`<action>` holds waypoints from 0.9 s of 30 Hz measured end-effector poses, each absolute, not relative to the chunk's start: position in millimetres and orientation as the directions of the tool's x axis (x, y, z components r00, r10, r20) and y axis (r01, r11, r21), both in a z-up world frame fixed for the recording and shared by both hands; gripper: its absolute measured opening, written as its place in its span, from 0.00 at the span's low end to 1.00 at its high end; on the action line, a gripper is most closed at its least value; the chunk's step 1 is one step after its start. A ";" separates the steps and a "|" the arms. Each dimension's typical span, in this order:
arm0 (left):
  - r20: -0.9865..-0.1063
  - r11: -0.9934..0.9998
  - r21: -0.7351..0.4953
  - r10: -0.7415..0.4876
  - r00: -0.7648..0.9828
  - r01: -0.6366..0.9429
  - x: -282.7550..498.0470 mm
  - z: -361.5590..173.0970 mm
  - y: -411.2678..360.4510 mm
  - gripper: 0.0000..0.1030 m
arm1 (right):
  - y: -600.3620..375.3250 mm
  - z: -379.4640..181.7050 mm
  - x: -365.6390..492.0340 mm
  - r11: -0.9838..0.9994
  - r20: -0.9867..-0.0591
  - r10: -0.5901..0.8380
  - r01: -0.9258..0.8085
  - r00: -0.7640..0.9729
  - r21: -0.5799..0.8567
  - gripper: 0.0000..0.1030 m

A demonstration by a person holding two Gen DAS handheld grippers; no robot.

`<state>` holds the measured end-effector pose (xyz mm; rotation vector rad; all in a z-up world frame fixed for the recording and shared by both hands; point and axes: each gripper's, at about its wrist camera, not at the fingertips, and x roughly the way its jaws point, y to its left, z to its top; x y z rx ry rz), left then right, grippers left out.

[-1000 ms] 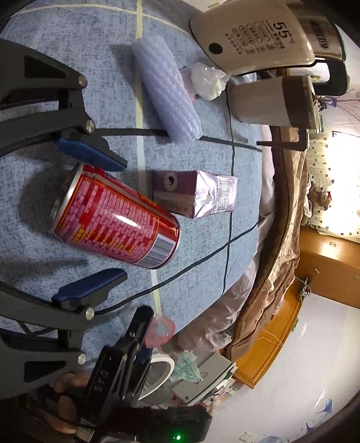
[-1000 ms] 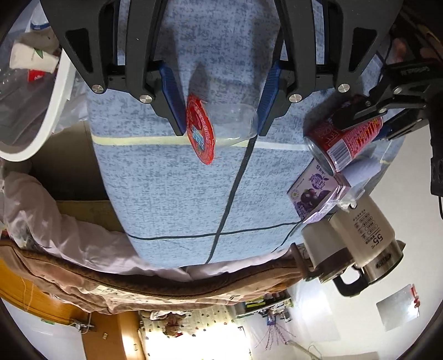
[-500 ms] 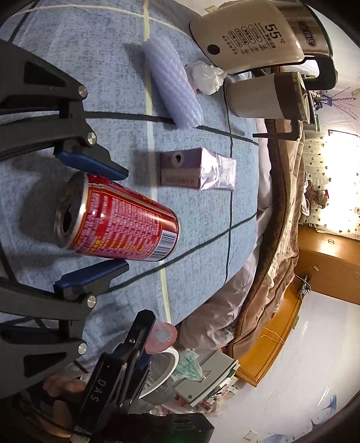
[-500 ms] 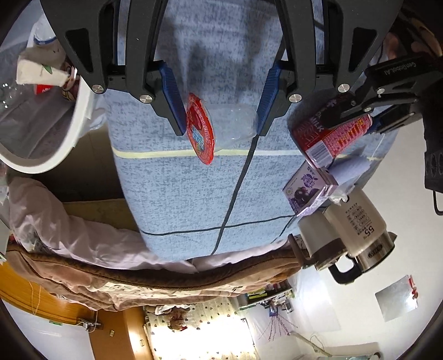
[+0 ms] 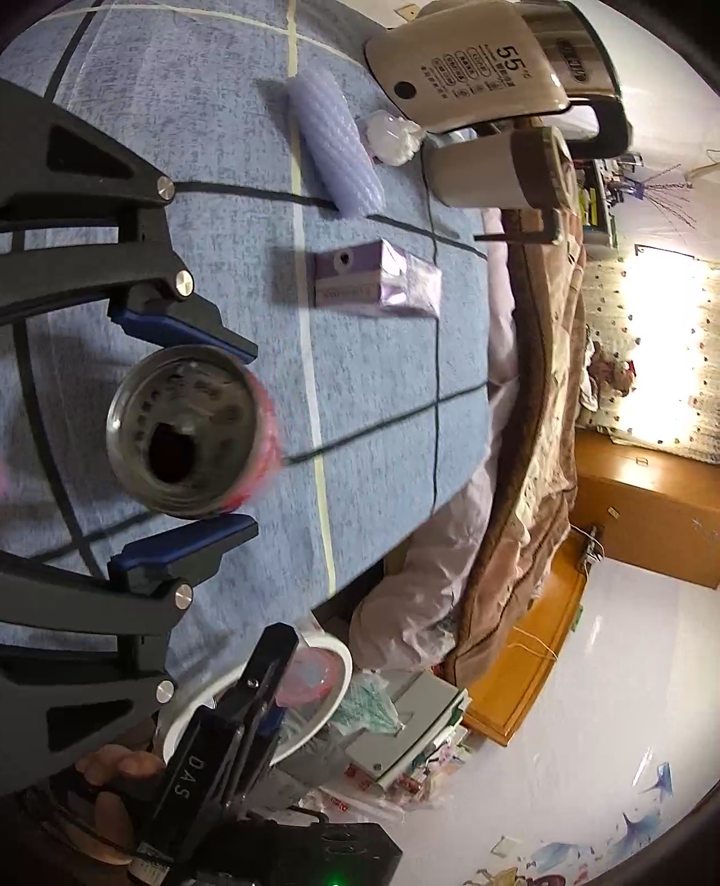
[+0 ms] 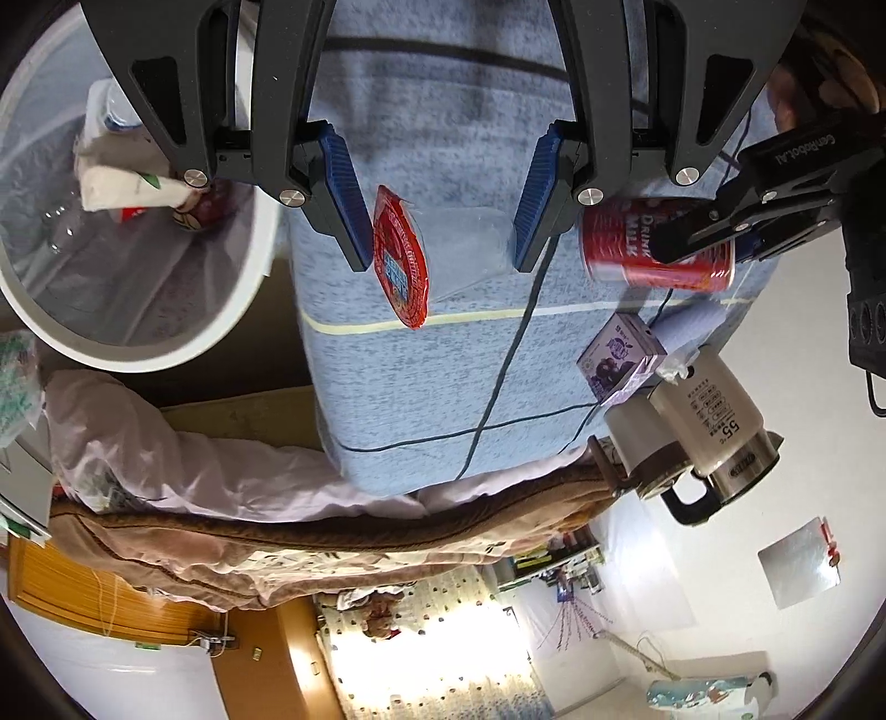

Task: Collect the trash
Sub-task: 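Carry the can with the left tool while the right tool carries the clear cup over the bin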

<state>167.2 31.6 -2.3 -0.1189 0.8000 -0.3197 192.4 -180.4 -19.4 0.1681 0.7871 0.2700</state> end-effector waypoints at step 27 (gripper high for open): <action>-0.599 0.856 -0.220 -0.496 0.629 0.467 148.3 36.6 -89.2 0.47 | -305.2 11.8 128.2 0.978 -0.643 0.088 0.055 0.761 0.199 0.51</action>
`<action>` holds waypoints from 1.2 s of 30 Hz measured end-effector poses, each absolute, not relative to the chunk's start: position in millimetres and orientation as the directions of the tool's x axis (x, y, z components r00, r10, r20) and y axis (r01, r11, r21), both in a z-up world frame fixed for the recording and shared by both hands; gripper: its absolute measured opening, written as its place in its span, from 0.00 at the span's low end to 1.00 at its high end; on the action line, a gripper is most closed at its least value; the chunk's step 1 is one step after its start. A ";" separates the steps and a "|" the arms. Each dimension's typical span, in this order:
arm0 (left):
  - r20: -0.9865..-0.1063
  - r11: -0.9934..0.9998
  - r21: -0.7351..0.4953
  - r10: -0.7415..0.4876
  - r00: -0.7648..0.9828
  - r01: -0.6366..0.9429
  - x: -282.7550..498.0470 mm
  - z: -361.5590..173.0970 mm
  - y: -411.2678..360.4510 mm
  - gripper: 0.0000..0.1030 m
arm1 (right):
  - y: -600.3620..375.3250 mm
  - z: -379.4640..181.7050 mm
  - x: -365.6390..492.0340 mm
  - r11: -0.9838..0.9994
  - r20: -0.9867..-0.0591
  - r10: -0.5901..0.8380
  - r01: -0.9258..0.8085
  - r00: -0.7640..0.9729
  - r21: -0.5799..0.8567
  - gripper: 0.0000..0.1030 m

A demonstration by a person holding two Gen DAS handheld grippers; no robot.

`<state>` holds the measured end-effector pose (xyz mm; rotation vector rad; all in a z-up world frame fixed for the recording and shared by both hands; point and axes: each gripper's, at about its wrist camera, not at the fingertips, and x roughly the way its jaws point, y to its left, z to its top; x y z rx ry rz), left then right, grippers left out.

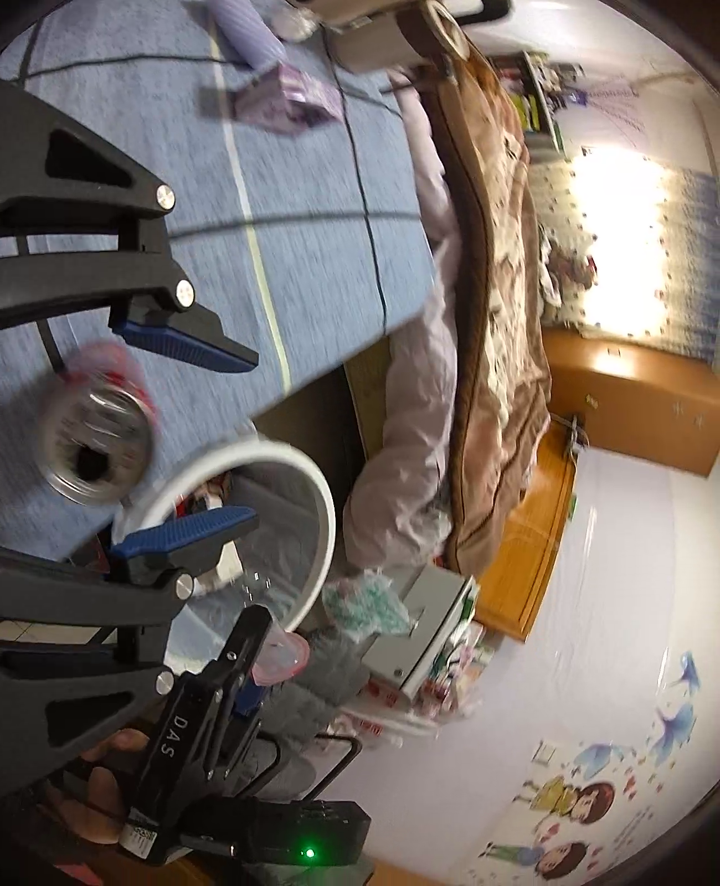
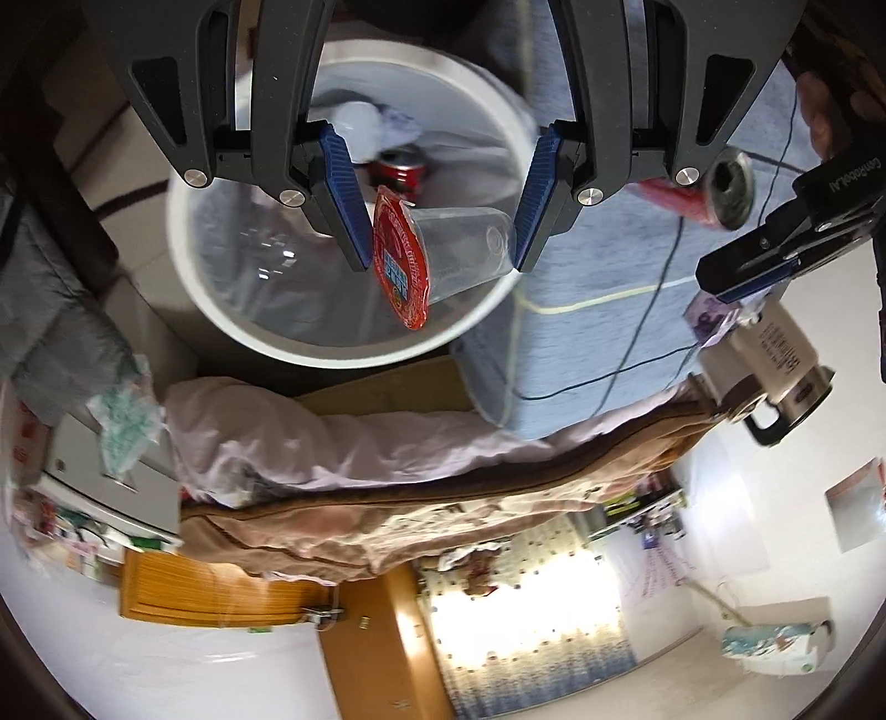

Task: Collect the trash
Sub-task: 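Carry the can with the left tool while the right tool carries the clear cup over the bin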

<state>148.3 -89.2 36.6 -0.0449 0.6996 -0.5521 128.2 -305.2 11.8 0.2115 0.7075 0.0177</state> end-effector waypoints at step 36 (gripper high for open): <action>-0.659 0.893 -0.166 -0.416 0.626 0.419 137.5 5.1 -98.8 0.56 | -315.6 -3.6 116.9 0.970 -0.653 0.106 0.067 0.750 0.235 0.51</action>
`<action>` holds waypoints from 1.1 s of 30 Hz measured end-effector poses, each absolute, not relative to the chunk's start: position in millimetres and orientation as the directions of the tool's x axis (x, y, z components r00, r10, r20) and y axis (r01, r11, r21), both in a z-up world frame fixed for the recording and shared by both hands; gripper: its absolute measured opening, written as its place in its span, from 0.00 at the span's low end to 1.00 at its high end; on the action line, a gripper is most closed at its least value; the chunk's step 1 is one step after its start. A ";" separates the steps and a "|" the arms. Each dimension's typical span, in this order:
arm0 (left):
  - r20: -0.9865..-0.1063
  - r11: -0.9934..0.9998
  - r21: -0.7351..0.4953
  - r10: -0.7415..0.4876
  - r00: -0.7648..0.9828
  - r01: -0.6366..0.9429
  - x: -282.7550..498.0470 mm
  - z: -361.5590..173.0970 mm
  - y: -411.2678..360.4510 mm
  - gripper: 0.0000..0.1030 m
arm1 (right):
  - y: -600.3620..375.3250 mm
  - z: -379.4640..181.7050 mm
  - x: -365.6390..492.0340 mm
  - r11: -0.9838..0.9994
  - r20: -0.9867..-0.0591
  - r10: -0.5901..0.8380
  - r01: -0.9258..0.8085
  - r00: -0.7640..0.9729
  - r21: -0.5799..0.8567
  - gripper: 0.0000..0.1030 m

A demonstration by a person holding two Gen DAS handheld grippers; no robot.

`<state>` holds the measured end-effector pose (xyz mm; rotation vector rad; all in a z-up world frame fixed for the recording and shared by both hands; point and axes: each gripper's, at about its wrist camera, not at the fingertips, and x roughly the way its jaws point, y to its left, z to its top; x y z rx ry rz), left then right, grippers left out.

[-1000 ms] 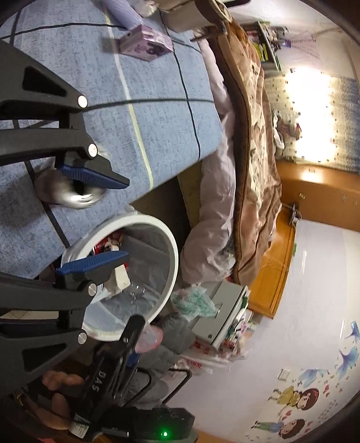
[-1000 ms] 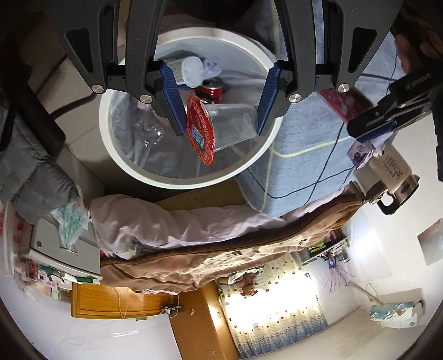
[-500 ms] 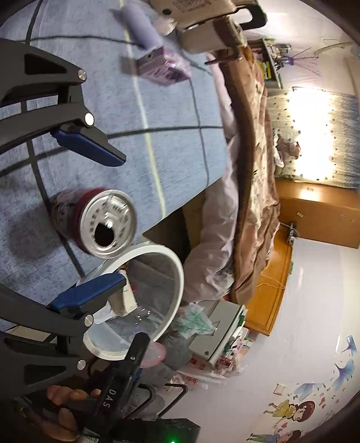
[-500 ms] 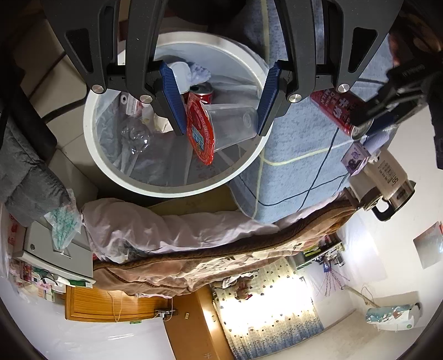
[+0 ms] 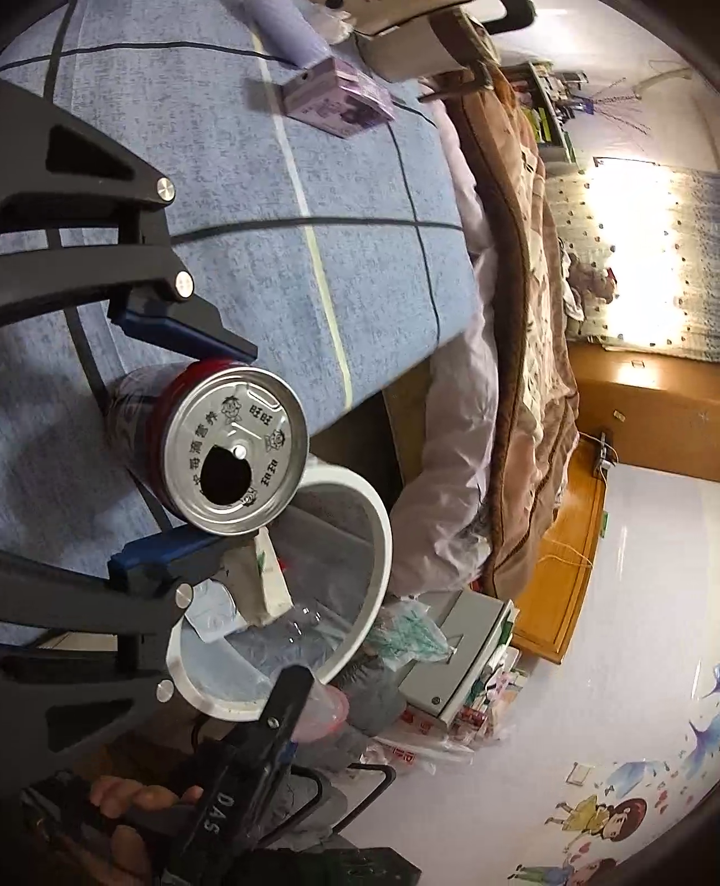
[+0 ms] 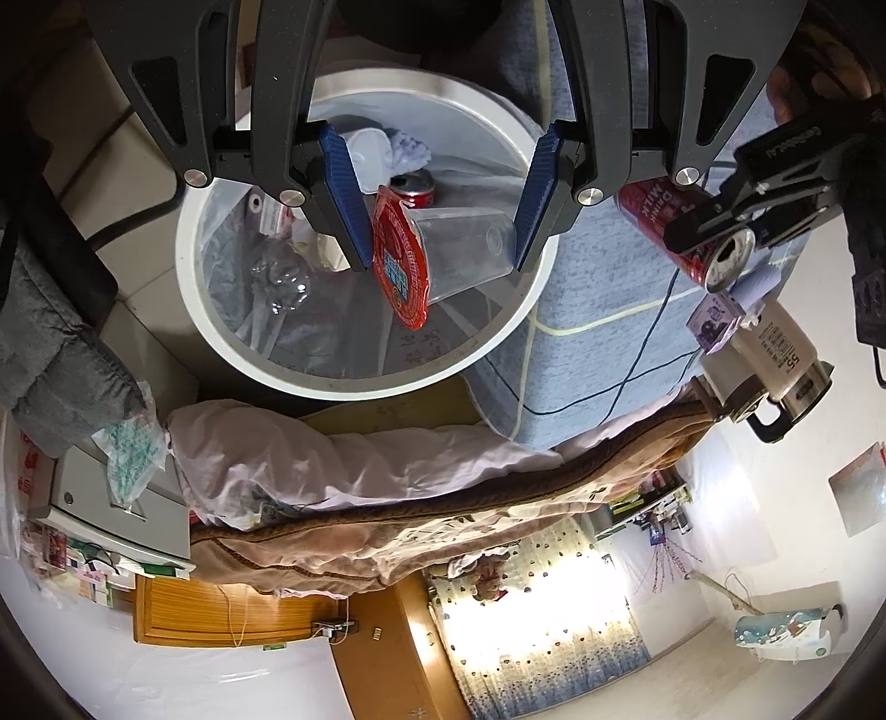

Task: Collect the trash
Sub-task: 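Carry the can with the left tool while the right tool carries the clear cup over the bin, then open the left tool dropping the can while the right tool drops the clear cup into the bin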

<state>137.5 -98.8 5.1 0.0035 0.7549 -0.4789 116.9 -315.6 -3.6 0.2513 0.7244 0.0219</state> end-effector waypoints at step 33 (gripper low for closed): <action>-0.650 0.819 -0.161 -0.508 0.565 0.550 143.4 10.1 -188.1 0.63 | -367.9 -31.2 124.6 0.981 -0.744 -0.070 0.182 0.665 0.071 0.52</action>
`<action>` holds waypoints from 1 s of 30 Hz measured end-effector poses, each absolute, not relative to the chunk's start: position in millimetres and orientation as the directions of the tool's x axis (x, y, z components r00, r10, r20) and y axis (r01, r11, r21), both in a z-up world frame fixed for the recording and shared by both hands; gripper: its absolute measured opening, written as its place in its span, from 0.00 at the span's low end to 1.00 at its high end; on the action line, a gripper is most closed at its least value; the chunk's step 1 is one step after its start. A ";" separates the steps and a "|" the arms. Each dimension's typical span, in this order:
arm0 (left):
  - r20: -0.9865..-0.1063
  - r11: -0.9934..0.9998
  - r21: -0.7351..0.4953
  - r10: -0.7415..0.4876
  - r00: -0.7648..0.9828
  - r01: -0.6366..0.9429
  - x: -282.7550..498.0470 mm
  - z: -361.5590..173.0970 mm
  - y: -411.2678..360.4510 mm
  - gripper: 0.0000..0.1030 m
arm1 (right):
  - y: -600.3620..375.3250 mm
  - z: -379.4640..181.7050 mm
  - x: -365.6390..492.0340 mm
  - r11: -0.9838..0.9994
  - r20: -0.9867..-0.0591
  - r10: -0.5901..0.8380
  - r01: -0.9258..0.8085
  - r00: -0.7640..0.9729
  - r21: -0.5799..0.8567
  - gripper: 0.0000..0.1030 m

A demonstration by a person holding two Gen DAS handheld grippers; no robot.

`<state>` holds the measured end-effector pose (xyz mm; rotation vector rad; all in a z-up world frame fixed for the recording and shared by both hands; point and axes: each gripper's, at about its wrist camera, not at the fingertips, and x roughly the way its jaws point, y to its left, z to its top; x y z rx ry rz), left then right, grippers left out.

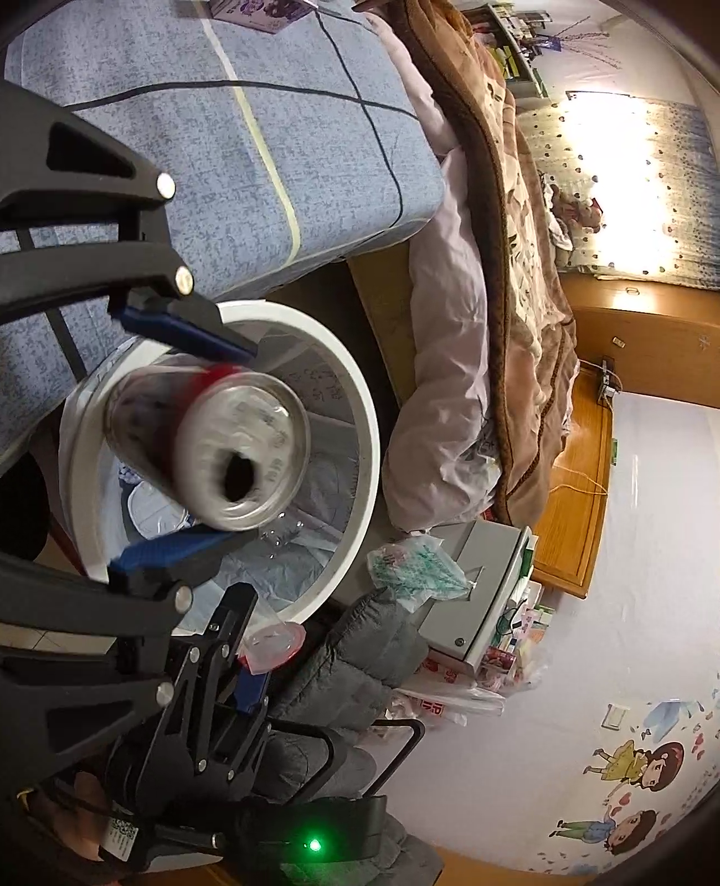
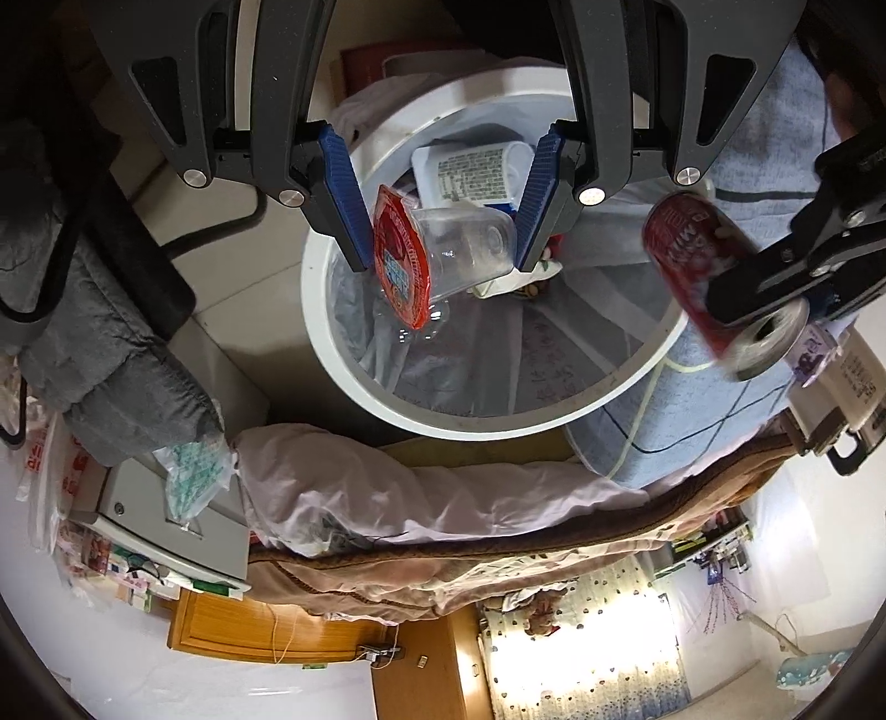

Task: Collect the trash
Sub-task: 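Open the left tool dropping the can while the right tool drops the clear cup into the bin, then move both open tools back over the table trash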

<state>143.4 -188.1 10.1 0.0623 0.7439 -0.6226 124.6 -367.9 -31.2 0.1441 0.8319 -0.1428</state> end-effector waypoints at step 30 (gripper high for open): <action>-0.603 0.856 -0.188 -0.487 0.632 0.481 123.8 25.3 -120.0 0.71 | -327.4 -1.4 103.5 0.977 -0.674 -0.047 0.175 0.738 0.124 0.57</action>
